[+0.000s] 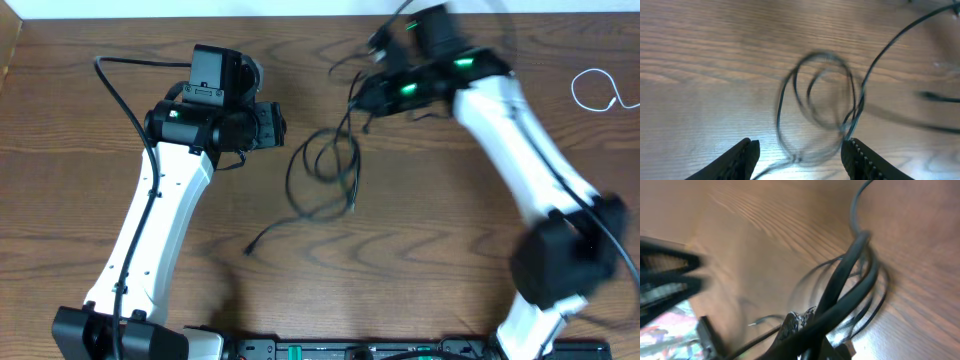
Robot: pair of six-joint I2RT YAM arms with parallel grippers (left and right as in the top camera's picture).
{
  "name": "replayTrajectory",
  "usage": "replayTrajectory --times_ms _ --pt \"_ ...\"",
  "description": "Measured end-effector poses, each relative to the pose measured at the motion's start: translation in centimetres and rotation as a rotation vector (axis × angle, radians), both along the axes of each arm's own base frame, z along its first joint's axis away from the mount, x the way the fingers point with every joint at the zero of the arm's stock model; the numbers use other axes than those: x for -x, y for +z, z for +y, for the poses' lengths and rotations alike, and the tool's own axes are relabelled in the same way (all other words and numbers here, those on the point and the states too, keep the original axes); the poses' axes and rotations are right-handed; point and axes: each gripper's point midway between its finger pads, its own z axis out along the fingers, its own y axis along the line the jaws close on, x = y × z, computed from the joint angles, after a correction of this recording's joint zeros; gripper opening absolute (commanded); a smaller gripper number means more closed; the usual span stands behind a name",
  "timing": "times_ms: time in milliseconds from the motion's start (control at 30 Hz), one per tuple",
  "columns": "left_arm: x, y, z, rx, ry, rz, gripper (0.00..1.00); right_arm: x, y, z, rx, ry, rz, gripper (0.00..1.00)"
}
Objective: Untangle cables
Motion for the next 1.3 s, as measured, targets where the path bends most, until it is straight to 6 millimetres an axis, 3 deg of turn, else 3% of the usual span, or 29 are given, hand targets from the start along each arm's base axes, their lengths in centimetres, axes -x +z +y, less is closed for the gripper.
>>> replayTrajectory --times_ms 100,200,400,533,667,833,1000,1300 --pt "0.2 0.5 -1.4 0.051 -0.091 -0.019 0.59 1.6 4.7 -1.7 -0.037 0.005 -0.082 0.01" --pt "0.4 1.4 -3.2 0.121 -0.201 -0.055 0.59 2.7 6.1 -2.2 -0.048 0.024 -0.099 0.01" --pt "0.6 4.0 -7.0 0.265 -0.401 -0.165 0.65 2.9 4.1 -2.5 -0.025 0.034 -0.031 0.01" --pt "0.9 5.2 -9.3 0.304 -0.490 -0.225 0.66 2.8 3.7 -2.6 -0.023 0.034 -0.023 0.01" --pt "2.0 5.7 -11.7 0.322 -0.569 -0.248 0.75 2.9 3.7 -2.6 -0.023 0.035 -0.018 0.01" --pt "2.5 5.7 -14.0 0.296 -0.627 -0.290 0.76 2.9 3.7 -2.6 -0.023 0.035 -0.017 0.01" --pt "1.9 5.5 -15.4 0.286 -0.642 -0.358 0.76 2.9 3.7 -2.7 -0.023 0.034 -0.016 0.01" --pt "-0.4 4.0 -15.7 0.286 -0.593 -0.477 0.75 2.8 3.5 -3.4 -0.020 0.017 -0.002 0.01"
